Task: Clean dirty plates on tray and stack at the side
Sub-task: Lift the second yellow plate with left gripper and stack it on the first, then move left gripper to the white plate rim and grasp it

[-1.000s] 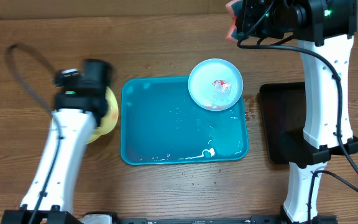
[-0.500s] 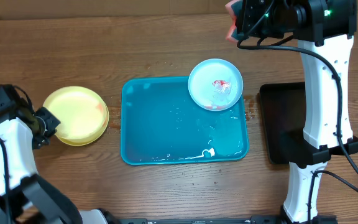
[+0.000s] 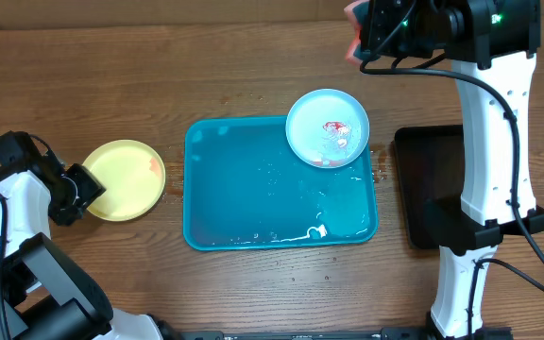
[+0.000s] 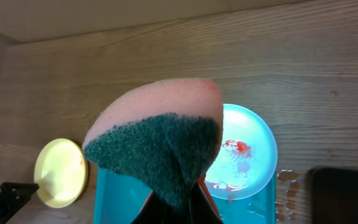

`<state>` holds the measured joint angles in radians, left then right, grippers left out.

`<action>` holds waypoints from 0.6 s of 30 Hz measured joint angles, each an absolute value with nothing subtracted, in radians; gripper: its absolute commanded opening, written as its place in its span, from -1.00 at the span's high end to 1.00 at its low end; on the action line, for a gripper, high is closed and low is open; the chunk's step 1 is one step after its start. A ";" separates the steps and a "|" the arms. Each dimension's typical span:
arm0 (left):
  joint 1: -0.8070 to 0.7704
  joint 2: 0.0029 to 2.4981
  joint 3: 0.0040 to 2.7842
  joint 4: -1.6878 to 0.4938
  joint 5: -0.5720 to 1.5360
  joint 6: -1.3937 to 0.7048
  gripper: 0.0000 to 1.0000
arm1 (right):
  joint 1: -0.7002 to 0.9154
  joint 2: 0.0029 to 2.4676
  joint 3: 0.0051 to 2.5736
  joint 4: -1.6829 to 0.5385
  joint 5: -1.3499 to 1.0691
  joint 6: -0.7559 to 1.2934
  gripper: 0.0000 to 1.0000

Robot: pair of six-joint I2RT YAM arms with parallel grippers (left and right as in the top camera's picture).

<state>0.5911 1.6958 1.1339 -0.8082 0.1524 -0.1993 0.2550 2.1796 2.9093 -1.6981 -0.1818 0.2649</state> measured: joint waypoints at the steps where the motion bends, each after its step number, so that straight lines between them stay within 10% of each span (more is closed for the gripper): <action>1: 0.591 1.695 1.139 -0.819 0.165 -0.193 -0.47 | 0.254 2.180 2.909 -1.698 -0.176 0.265 0.93; 18: 0.081 1.667 1.417 -0.855 0.279 -0.075 -0.99 | 0.089 2.160 2.865 -1.698 -0.157 0.265 0.93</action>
<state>0.0814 1.6672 1.4166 -0.8555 0.2794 -0.0746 0.0887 2.1601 2.8651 -1.6978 -0.1566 0.2649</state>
